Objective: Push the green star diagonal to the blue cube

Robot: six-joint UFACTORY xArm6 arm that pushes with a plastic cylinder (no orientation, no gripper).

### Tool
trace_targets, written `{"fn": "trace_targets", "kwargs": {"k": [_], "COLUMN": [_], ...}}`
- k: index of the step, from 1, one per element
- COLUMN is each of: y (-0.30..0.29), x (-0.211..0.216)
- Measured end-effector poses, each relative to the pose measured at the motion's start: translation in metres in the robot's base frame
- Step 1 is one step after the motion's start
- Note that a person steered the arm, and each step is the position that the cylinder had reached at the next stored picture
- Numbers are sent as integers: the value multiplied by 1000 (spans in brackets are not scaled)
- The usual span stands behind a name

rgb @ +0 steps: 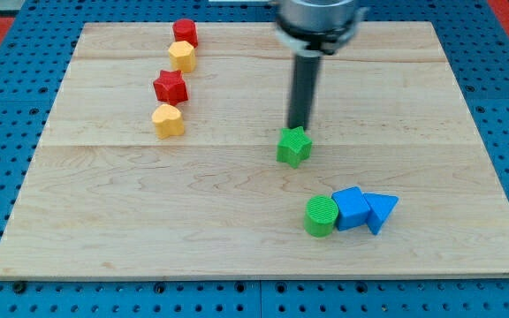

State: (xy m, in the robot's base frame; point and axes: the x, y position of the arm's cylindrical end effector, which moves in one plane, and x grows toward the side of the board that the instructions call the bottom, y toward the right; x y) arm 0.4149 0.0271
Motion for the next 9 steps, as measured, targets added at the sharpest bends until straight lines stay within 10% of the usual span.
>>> {"fn": "trace_targets", "kwargs": {"k": [5, 9], "y": [70, 109], "x": [91, 37]}}
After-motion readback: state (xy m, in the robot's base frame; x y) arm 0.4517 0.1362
